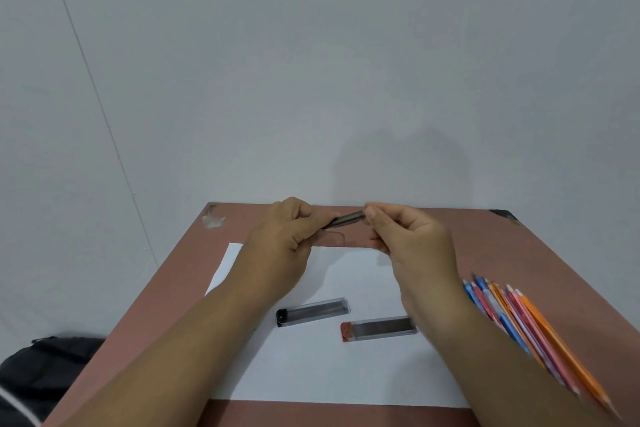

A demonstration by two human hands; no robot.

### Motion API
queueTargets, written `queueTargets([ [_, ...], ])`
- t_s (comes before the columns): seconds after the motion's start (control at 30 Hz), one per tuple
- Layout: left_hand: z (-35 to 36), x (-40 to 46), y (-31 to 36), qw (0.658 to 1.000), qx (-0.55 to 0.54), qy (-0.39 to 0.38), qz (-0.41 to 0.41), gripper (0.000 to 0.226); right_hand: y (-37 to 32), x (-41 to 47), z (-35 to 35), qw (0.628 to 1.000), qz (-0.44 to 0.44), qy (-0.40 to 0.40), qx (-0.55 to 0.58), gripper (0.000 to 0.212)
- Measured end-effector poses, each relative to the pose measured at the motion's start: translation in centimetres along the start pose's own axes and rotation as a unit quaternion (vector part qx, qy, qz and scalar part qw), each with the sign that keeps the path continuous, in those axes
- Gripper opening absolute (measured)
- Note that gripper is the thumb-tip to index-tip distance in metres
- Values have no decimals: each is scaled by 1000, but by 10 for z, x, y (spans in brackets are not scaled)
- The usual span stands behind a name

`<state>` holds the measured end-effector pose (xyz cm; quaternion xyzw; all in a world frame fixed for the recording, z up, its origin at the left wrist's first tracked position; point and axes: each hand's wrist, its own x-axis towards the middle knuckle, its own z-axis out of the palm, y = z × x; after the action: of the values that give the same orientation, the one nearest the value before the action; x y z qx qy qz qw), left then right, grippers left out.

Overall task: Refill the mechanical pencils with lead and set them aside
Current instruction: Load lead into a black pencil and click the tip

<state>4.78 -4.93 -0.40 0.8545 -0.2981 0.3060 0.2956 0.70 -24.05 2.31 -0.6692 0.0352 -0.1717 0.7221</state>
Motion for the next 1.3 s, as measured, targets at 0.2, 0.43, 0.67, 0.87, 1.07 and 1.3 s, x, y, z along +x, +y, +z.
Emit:
queueTargets([
  [0.2, 3, 1, 7, 999, -35, -3, -8, 45, -2, 0, 2, 991, 72, -12, 111, 18],
  [0.43, 2, 4, 36, 975, -161, -21, -154, 29, -1, -7, 8, 984, 68, -102, 129, 28],
  [0.67, 0, 2, 41, 912, -329, -73, -235, 28, -4, 7, -1, 879, 133, -49, 455, 34],
  [0.87, -2, 0, 40, 890, -369, -127, -237, 66, -1, 13, -17, 822, 131, -58, 551, 41],
  [1.07, -4, -1, 42, 868, -410, -158, -232, 72, -2, 12, -19, 820, 111, -55, 558, 36],
  [1.3, -5, -2, 42, 870, -413, -158, -217, 72, -2, 10, -17, 816, 119, -59, 562, 42],
])
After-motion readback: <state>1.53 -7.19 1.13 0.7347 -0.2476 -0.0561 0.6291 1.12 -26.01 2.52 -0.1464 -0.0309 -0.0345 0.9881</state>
